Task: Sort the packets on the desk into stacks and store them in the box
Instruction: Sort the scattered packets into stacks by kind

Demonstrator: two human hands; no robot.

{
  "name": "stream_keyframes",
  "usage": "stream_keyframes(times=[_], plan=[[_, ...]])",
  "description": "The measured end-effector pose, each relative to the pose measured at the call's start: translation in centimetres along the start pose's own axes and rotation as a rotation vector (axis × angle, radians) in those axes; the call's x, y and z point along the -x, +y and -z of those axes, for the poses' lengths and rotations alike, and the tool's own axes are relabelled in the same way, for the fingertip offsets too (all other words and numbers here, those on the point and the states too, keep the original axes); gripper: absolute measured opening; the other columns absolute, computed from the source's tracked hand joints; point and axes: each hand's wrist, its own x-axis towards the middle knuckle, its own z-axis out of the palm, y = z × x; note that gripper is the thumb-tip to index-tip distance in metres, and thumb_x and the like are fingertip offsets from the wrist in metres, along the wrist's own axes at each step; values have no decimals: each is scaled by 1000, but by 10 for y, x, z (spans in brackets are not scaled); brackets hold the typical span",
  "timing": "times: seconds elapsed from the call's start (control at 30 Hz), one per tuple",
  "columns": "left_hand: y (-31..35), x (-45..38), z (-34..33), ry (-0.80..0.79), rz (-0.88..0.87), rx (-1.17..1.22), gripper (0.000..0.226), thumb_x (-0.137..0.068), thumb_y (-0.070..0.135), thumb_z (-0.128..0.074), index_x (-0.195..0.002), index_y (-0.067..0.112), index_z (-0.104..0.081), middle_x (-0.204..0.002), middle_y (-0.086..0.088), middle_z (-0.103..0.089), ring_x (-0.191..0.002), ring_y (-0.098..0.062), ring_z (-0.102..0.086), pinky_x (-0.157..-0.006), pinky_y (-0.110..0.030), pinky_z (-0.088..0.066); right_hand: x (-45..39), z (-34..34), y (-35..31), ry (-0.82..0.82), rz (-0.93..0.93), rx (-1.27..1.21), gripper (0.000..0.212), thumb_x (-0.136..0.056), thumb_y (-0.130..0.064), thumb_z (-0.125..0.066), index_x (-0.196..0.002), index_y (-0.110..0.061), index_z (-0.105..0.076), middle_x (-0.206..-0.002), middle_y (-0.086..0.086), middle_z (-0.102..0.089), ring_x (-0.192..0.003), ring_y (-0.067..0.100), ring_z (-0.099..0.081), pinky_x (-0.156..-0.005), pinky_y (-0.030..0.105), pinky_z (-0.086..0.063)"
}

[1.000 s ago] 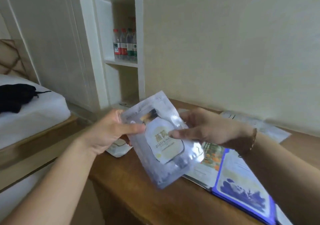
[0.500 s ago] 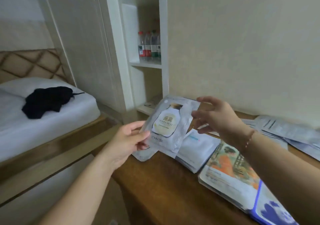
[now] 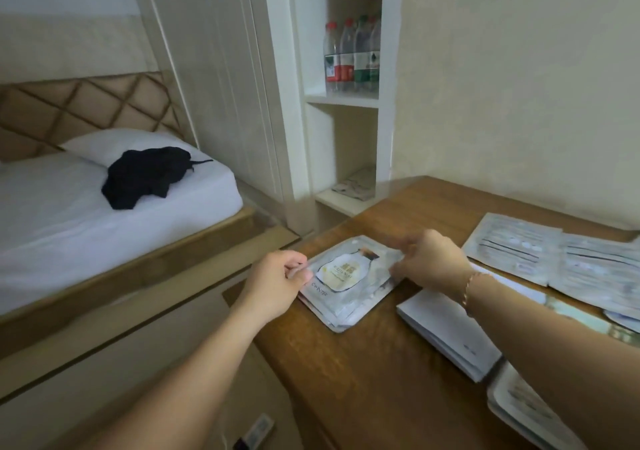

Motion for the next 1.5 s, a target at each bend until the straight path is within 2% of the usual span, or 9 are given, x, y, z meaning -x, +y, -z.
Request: stream_keyframes(times=[0.13,0.27,0.53,0.67,0.87,1.0,1.17,1.33,1.5], plan=[[12,17,0,12,-169,-267,56,-87,59,-58,-135,31,-51,-143,12,-38,-131,-14,-36,-104,-34,-38,3,2,-10,214,174,228,29,-86,-42,-56,-110,-29,-66,-99,-2,-66,-105,25,-57,-85,39,-53],[27,31,-5,-251,-239,-402,88,-71,84,-51,-147,46,-26,-159,22,-6,-145,-14,-8,-116,-47,-21,10,-11,-28,-77,244,336,55,-84,-69,-49,-130,-38,-53,-134,-3,-50,-127,26,-42,-101,46,-39],[19,35,-14,-205,-281,-434,97,-59,91,-35,-142,42,-41,-155,14,-32,-140,-15,-27,-113,-38,-25,20,-22,-22,-146,255,379,64,-85,-69,-48,-140,-37,-45,-149,0,-39,-139,31,-29,-109,58,-20],[59,46,-14,-104,-409,-394,105,-60,93,-30,-145,32,-41,-159,4,-25,-147,-22,-15,-116,-52,-18,56,31,-15,153,338,164,63,-88,-67,-46,-138,-30,-49,-145,1,-47,-137,29,-36,-111,56,-28],[169,121,-52,-303,-1042,-355,85,-73,85,-41,-147,44,-29,-159,15,-15,-147,-4,0,-119,-37,-2,225,139,100,397,200,264,71,-76,-78,-43,-130,-34,-54,-134,-11,-57,-123,17,-54,-101,38,-46],[213,149,-100,-452,-1220,-428,83,-78,80,-46,-149,42,-24,-160,15,-14,-148,-10,-6,-122,-42,-1,331,153,171,361,-70,420,81,-67,-88,-40,-131,-40,-53,-138,-15,-53,-120,16,-57,-99,35,-47],[241,172,-132,-528,-1356,-584,77,-83,76,-44,-150,47,-20,-162,14,-11,-149,-14,-10,-120,-43,10,398,119,214,328,-96,654,72,-64,-83,-51,-121,-41,-59,-127,-10,-62,-105,20,-67,-79,37,-55],[245,173,-135,-425,-1547,-617,64,-80,72,-45,-137,44,-47,-142,11,-51,-129,-12,-49,-115,-46,-19,406,108,235,380,-18,705,48,-69,-64,-61,-109,-37,-67,-115,-11,-65,-96,18,-65,-72,37,-55],[242,170,-144,-419,-1607,-625,59,-80,68,-48,-128,36,-59,-128,10,-61,-114,-12,-59,-109,-49,-36,404,103,246,406,21,709,38,-75,-61,-55,-100,-36,-69,-107,-13,-66,-89,17,-65,-66,34,-51]])
